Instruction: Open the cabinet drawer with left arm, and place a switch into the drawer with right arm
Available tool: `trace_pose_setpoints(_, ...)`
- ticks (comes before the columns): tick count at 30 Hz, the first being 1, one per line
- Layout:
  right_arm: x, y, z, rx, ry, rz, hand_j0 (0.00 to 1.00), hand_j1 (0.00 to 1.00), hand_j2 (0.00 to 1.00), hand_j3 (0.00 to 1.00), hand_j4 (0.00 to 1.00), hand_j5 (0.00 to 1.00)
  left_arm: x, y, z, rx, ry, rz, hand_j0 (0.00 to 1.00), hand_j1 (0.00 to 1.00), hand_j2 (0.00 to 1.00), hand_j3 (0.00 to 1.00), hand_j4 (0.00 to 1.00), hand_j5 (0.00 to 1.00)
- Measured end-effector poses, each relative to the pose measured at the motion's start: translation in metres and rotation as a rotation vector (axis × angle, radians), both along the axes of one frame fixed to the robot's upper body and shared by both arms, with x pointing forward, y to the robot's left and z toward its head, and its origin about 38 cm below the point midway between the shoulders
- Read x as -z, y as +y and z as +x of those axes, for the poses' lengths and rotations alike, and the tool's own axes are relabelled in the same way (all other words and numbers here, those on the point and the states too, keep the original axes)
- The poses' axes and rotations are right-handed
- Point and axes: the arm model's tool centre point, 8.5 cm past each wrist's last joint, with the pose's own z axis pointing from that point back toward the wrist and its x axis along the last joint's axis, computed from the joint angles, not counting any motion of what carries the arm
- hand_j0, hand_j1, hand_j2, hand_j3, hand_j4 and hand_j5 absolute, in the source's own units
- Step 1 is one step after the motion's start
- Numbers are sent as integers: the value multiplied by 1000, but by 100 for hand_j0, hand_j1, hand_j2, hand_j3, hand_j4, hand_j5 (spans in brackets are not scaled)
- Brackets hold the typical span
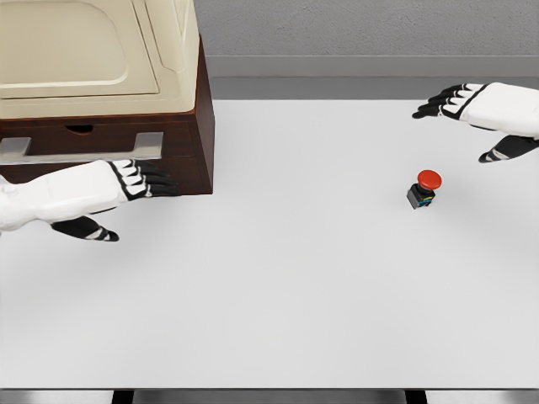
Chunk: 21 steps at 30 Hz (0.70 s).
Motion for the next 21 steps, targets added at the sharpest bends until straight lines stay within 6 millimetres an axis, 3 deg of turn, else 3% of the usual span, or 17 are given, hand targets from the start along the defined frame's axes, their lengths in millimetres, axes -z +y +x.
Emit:
trace_pose_setpoints(2,0,0,0,-1,-1,1,100,100,100,100,100,100,-1,-2,0,4,-4,-3,100,100,100,100,100,100)
trace_pose_setpoints(4,-6,-3,2,8,-12,3,100,100,100,100,100,100,-16,-2,6,7,-44,-8,100,100,100,100,100,100)
trace_pose_setpoints(7,-2,-8,3,25,0,-5,100,100,100,100,100,100,-61,7,14,-9,-112,-39,100,100,100,100,100,100)
trace_pose_setpoints(10,5,2,8,10,2,-8,100,100,100,100,100,100,-106,35,9,-63,-110,-51,100,100,100,100,100,100)
trace_pose_setpoints(13,20,9,11,1,24,-33,100,100,100,100,100,100,-95,61,-5,-126,10,-1,100,100,100,100,100,100)
trace_pose_setpoints(17,35,4,18,35,49,-57,100,100,100,100,100,100,-66,75,-19,-164,168,2,100,100,100,100,100,100)
trace_pose_setpoints(19,38,6,21,36,49,-59,100,100,100,100,100,100,-68,78,-22,-175,218,-25,95,95,95,95,95,95)
trace_pose_setpoints(21,44,15,24,24,55,-51,100,100,100,100,100,100,-76,72,-18,-149,233,-41,100,100,100,100,100,100)
